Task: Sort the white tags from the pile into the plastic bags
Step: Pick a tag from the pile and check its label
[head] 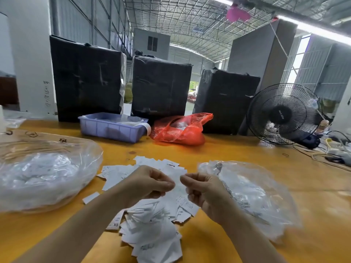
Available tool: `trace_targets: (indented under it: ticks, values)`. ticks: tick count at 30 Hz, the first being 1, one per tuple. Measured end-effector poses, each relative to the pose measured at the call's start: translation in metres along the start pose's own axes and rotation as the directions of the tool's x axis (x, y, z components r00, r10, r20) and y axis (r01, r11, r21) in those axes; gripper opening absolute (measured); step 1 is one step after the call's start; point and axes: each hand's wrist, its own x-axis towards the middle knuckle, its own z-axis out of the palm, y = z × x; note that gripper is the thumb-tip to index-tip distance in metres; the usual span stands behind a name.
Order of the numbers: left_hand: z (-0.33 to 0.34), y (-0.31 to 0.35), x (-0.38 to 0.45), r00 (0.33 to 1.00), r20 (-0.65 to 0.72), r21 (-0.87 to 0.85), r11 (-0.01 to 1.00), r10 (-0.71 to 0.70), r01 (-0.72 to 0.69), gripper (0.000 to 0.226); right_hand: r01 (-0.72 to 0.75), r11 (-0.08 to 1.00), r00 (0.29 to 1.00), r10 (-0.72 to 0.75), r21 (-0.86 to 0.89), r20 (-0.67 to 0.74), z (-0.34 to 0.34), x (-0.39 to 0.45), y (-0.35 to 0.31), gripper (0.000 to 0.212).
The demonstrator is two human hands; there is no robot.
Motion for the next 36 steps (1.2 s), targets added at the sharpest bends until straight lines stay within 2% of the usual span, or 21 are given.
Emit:
trace_targets:
  ticks: [5,9,12,14,17,22,24,25,26,27,28,29,30,31,33,36]
  values:
    - [-0.009,-0.005,0.002,0.999,0.042,-0.003,0.999,-0.033,0.033,0.005,-0.054,0.998,0.998,0.055,-0.040,0.027,-0.003,0.002,0.002,0.036]
    - [-0.008,-0.006,0.001,0.995,0.086,0.020,0.999,-0.043,0.042,0.007,0.014,1.000,1.000,-0.014,-0.011,0.013,0.000,0.002,0.003,0.035]
    - [-0.005,-0.005,-0.001,0.992,0.129,-0.021,1.000,-0.015,0.018,0.027,0.072,0.992,0.997,-0.074,-0.103,-0.021,0.003,0.001,0.004,0.031]
    - [-0.001,-0.004,-0.001,0.994,0.109,-0.047,0.999,0.020,-0.015,0.038,0.092,0.988,0.995,-0.096,-0.125,-0.028,0.005,0.000,0.005,0.032]
    - [0.004,-0.006,0.001,0.998,0.044,-0.057,0.997,0.045,-0.042,0.037,0.102,0.986,0.994,-0.105,-0.134,-0.015,0.008,-0.002,0.007,0.038]
    - [0.005,-0.010,0.002,0.996,0.077,-0.061,0.998,0.037,-0.033,0.036,0.084,0.988,0.996,-0.087,-0.130,-0.015,0.008,-0.002,0.010,0.023]
    - [0.005,-0.011,0.003,0.998,0.054,-0.077,0.997,0.035,-0.031,0.033,0.103,0.978,0.993,-0.111,-0.182,-0.030,0.008,-0.002,0.010,0.018]
    - [0.006,-0.011,0.004,0.999,0.022,-0.080,0.996,0.030,-0.029,0.030,0.124,0.950,0.988,-0.144,-0.286,-0.049,0.006,-0.001,0.010,0.021]
    - [0.005,-0.012,0.006,1.000,-0.018,-0.076,0.997,0.024,-0.025,0.028,0.137,0.863,0.978,-0.195,-0.486,-0.072,0.003,0.000,0.009,0.026]
    - [0.004,-0.012,0.007,0.998,-0.058,-0.074,0.997,0.017,-0.021,0.026,0.115,0.681,0.968,-0.241,-0.724,-0.072,-0.001,0.002,0.009,0.032]
    - [0.003,-0.014,0.008,0.995,-0.095,-0.076,0.997,0.011,-0.018,0.021,0.053,0.446,0.969,-0.238,-0.893,-0.061,-0.005,0.003,0.010,0.041]
    - [0.001,-0.015,0.009,0.992,-0.128,-0.081,0.997,0.006,-0.017,0.016,-0.002,0.264,0.978,-0.199,-0.964,-0.056,-0.008,0.003,0.011,0.049]
    - [-0.001,-0.016,0.010,0.988,-0.154,-0.087,0.996,0.005,-0.019,0.013,-0.032,0.184,0.988,-0.142,-0.982,-0.059,-0.009,0.003,0.012,0.052]
    - [-0.002,-0.017,0.010,0.985,-0.174,-0.097,0.995,0.005,-0.022,0.013,-0.038,0.197,0.994,-0.093,-0.980,-0.057,-0.009,0.003,0.014,0.049]
    - [-0.002,-0.017,0.010,0.981,-0.193,-0.133,0.991,0.009,-0.035,0.016,-0.031,0.312,0.998,-0.050,-0.949,-0.049,-0.008,0.003,0.018,0.043]
    - [-0.002,-0.016,0.010,0.980,-0.196,-0.147,0.988,0.020,-0.049,0.026,-0.030,0.420,0.996,-0.065,-0.907,-0.063,-0.007,0.006,0.021,0.044]
